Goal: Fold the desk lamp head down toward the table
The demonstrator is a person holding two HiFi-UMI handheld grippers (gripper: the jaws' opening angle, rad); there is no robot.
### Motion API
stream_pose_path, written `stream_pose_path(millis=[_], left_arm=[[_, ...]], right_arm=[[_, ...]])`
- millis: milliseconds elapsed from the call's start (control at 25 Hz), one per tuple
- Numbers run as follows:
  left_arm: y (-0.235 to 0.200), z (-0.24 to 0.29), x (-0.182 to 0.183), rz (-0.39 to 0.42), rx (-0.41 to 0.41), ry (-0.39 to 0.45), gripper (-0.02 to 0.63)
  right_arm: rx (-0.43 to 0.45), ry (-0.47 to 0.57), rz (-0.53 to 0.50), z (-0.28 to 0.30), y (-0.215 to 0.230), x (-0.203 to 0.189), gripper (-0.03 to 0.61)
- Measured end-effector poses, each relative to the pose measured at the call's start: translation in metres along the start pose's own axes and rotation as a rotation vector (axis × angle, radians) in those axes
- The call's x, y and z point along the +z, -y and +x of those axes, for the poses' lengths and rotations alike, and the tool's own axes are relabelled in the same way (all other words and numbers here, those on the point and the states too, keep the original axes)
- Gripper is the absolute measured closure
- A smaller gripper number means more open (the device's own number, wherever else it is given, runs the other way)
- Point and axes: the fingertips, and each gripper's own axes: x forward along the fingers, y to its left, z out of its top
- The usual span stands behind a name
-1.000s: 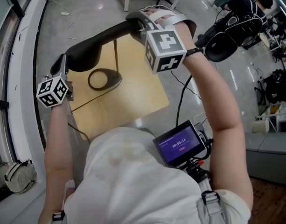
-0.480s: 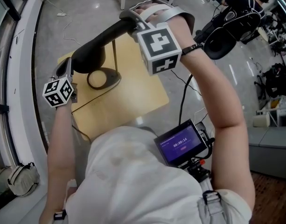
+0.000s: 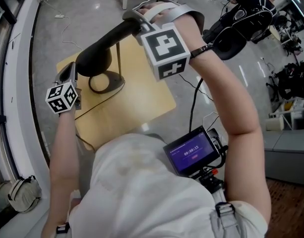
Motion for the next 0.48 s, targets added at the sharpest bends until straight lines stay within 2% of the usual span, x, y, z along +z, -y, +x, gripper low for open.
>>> stream_pose_path(millis=[320,480], left_arm=[[0.012,0.007,-0.013,0.018,-0.02,-0.036,0.612],[0.018,0.012,-0.025,0.051,-0.049,-0.103,0.612]], right_arm=[[0.01,-0.008,-0.003,-0.004,-0.002,0.001,0.341],[0.0,0.007,0.007,-0.006,0.004,0.001,0.34]])
